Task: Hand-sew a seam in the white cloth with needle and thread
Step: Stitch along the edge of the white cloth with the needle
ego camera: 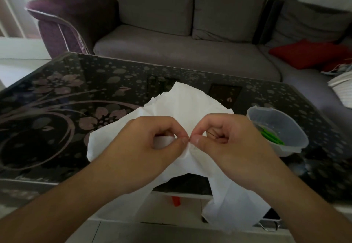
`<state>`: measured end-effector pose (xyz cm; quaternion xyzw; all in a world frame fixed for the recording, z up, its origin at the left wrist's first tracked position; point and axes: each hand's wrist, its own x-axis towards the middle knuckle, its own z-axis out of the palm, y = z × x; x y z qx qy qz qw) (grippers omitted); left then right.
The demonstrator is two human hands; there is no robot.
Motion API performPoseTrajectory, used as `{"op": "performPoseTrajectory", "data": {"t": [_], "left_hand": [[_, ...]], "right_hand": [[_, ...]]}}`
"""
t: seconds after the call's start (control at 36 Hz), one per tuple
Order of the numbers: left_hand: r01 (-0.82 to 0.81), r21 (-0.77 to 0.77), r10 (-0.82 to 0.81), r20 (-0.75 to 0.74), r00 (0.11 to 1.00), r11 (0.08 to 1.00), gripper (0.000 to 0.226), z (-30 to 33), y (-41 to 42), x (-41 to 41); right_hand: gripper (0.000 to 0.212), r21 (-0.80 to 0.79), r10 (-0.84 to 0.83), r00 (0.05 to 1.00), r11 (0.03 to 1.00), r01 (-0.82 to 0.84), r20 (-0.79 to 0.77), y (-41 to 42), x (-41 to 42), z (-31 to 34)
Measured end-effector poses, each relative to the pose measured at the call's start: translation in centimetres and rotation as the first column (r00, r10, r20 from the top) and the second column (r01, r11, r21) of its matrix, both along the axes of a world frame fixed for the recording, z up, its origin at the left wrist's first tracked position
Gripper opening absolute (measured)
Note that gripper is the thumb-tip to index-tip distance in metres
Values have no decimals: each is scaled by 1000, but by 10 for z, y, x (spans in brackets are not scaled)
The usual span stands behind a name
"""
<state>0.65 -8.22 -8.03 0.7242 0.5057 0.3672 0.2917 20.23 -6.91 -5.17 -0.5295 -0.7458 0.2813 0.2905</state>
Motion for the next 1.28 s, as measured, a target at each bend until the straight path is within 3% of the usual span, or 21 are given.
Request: {"op": "performPoseTrajectory", "data": {"t": [0.19,0.58,0.83,1.0,1.28], "left_hand": [[1,-5,-1,-22,1000,1000,12,1,0,0],[-23,0,23,5,1000,1000,11,0,2,-3],[-54,23,55,-12,998,998,10,0,4,-4],[-58,17,58,-16,998,998,11,1,4,-5],[-53,5,53,-29,998,999,11,2,3,-5]], "right_hand": [[17,4,-48,999,999,48,7,-1,3,0],[22,-66,-235,932,972,226,-276,2,8,8],[28,-145,-420,781,905,401,-462,6,12,12],[23,-132,-556,728,821,555,-400,7,13,9],[18,-112,-614,704,777,620,-357,14,18,7]]}}
